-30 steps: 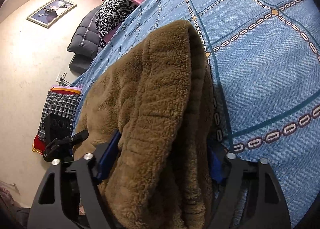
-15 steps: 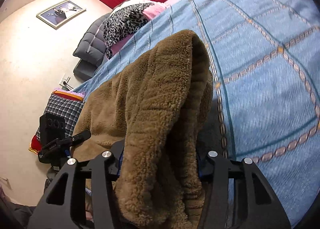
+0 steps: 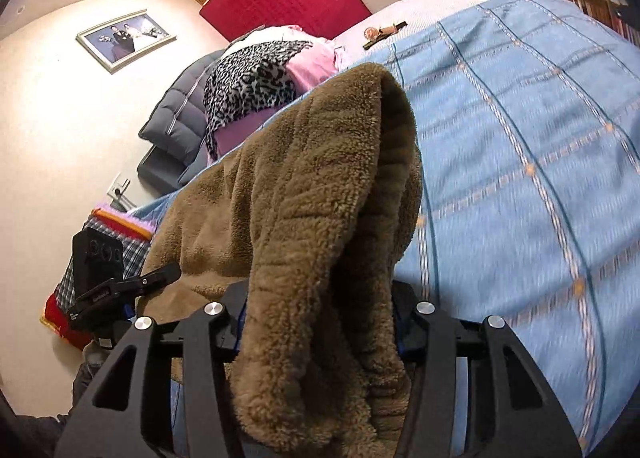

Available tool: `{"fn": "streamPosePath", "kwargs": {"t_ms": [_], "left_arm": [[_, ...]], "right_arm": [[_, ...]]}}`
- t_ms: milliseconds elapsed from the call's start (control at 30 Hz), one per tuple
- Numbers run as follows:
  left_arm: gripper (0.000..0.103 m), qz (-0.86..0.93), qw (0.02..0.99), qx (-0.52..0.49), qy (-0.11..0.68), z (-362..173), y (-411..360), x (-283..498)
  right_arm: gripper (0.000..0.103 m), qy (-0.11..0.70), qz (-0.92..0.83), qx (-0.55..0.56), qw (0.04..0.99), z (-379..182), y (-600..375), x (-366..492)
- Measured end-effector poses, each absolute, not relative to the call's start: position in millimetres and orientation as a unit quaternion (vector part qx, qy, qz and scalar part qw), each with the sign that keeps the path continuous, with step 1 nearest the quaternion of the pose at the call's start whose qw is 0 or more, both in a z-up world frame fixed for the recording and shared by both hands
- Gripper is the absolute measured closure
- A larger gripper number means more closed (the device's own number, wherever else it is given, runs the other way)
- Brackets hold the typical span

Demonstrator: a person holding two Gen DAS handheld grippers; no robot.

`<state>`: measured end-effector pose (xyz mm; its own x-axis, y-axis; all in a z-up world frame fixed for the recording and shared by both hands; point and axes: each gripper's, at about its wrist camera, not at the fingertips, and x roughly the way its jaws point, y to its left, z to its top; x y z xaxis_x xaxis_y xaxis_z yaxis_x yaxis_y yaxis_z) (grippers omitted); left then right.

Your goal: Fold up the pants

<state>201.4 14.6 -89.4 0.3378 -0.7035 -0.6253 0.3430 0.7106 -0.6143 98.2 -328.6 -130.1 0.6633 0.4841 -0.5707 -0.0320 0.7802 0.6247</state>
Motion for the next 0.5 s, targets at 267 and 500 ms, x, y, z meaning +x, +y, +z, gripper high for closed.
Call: {"fn": "streamPosePath", "kwargs": {"t_ms": [267,500], "left_arm": [[0.045,-0.319,0.802,-0.191,0.467,-98.9,-6.5,271.5],[0.045,-0.313,0.806,-0.189,0.465,-120.9,-18.9,312.8]], "right_arm": [[0.052,0.378,0.132,0.285,0.871,-139.5,-343.5,169.8],[0.052,0.382,0.122,0.269,0.876,-161.0,-352.3,211.3]]}}
